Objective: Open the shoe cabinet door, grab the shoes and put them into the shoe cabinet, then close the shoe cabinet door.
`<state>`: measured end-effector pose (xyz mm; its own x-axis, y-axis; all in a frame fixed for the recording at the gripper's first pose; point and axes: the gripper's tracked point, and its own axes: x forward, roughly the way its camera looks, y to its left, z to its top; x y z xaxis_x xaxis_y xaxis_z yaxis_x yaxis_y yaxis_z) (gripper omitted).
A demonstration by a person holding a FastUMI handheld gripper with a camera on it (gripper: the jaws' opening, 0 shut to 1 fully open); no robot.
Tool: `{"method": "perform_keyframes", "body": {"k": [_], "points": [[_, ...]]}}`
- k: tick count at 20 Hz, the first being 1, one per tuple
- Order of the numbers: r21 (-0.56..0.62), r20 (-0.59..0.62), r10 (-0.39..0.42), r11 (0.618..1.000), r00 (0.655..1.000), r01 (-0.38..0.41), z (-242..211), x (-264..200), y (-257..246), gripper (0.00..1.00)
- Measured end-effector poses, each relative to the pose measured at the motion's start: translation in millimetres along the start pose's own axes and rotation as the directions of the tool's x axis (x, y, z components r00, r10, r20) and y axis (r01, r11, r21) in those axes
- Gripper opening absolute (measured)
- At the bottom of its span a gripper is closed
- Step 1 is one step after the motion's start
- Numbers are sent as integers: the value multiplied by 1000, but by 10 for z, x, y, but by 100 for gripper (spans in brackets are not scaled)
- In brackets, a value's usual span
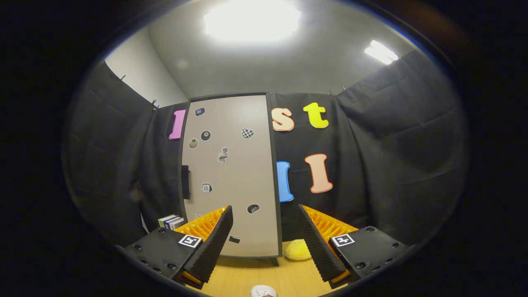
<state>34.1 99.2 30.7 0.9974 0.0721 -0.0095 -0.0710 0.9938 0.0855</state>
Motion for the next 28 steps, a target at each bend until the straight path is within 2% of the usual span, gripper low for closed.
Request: {"method": "perform_keyframes", "body": {"k": [7,13,22,24,27,28], "points": [[-47,34,130,991,991,-128,250,745,1186,98],[-55,23,223,974,975,-221,137,1374,1946,99],[-20,-40,247,968,968,-248,-286,2325,2472,95],[-12,-66,242,970,968,-243,-418,2472,2513,87],[-8,-86,243,970,966,-245,-525,2621,2526,85],[0,-92,246,969,965,-247,-552,2665,2544,79]]}}
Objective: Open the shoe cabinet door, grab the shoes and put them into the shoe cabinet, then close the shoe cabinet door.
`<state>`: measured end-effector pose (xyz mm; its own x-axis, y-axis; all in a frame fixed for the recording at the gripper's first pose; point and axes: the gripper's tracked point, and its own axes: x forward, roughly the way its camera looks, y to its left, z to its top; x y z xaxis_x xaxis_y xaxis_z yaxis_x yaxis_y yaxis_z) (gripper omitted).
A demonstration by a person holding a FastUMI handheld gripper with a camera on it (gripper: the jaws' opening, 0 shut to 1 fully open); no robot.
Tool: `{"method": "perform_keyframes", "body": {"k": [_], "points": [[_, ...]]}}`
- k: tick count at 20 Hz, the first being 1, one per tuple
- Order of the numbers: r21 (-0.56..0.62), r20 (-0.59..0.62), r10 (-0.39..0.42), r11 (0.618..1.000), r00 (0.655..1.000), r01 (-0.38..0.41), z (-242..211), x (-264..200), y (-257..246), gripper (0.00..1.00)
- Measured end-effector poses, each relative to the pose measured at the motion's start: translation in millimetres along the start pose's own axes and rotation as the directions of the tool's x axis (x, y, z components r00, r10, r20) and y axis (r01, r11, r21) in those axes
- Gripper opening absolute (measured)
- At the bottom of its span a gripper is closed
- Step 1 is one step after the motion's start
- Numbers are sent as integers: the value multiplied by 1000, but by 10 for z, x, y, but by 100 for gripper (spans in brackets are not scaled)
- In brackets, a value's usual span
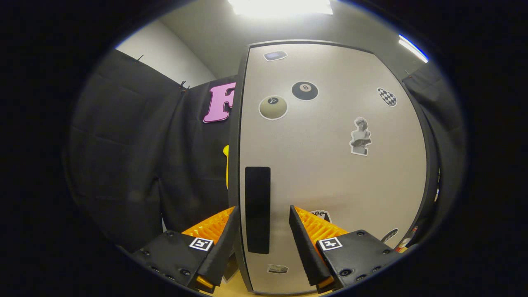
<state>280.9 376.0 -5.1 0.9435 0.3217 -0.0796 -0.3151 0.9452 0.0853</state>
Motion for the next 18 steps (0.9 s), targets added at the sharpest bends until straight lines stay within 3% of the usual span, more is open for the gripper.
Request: {"method": "perform_keyframes", "body": {"k": [3,7,10,16,18], "points": [[4,-5,-12,1000,1000,12,-2,94,1,62],[-3,-9,-16,1000,1000,16,-2,180,89,60],[-20,-9,-41,999,999,41,-23,179,75,34],[24,-47,16,1000,999,-15,-14,117,98,8],[55,-52,56,997,997,-53,-10,13,111,8]]}}
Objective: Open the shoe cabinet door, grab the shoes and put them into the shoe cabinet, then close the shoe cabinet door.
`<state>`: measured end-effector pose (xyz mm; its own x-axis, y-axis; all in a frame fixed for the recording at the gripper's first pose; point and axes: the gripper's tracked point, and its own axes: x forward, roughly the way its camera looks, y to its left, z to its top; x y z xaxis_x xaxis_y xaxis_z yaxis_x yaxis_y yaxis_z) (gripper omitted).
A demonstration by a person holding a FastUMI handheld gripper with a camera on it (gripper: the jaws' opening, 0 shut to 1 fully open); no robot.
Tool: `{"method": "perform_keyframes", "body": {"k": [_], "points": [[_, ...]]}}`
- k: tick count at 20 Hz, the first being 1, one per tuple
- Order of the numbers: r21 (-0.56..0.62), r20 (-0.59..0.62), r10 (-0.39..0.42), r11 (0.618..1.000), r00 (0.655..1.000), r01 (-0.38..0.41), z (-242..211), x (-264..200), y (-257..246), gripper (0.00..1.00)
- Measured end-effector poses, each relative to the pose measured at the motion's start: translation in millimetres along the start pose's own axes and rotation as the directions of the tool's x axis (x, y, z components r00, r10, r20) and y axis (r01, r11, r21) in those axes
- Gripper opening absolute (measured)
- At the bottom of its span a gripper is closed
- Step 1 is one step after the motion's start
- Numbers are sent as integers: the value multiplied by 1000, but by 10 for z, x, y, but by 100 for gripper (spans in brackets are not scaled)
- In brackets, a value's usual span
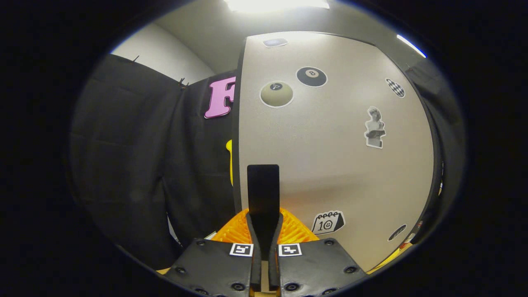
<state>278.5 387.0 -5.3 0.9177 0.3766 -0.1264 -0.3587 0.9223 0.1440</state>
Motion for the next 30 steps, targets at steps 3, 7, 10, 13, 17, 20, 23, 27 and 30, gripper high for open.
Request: {"method": "perform_keyframes", "body": {"k": [3,7,10,13,17,20,23,27,30], "points": [[-7,-7,55,998,998,-55,77,-280,86,8],[22,-28,142,990,989,-141,128,-711,76,8],[9,-36,175,985,984,-175,172,-1003,-10,8],[29,-52,195,981,979,-194,169,-1171,-72,8],[32,-49,197,980,979,-196,184,-1356,-214,8],[57,-62,202,978,977,-199,196,-1460,-378,8],[52,-68,205,978,976,-201,225,-1561,-536,8],[74,-72,219,974,973,-214,211,-1666,-654,8],[57,-63,229,972,971,-226,234,-1719,-729,8]]}}
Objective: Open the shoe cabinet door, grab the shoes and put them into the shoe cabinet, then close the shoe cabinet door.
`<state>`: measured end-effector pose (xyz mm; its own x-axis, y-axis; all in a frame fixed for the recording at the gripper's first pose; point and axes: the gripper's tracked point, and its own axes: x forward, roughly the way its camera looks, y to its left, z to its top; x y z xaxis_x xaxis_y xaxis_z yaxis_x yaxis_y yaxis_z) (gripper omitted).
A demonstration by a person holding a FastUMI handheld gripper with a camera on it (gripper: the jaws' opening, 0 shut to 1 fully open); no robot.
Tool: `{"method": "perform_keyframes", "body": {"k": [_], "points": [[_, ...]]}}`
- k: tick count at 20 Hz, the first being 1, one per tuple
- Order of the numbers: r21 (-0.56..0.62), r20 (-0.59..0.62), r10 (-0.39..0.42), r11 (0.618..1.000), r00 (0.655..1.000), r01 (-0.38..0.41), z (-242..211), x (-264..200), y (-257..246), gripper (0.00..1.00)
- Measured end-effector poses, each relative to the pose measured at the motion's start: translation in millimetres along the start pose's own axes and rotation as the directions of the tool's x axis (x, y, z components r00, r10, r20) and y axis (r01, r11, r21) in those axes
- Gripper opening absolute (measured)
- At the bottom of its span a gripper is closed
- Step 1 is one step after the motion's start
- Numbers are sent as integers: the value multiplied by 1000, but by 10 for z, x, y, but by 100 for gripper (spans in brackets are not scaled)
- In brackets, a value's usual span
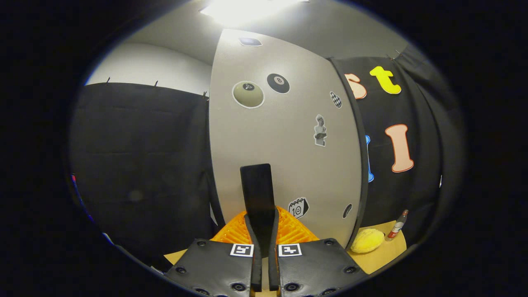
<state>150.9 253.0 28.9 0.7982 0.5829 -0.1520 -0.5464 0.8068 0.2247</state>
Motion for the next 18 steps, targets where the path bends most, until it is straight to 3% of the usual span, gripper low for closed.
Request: {"method": "perform_keyframes", "body": {"k": [4,7,12,16,18], "points": [[-3,-22,35,999,999,-35,-12,-121,-105,8],[-16,-6,17,1000,1000,-17,8,-176,-201,7],[-20,22,-83,996,996,84,50,-239,-433,7],[-65,47,-232,970,972,235,96,-313,-798,6],[-50,49,-219,974,974,222,94,-287,-732,6]]}}
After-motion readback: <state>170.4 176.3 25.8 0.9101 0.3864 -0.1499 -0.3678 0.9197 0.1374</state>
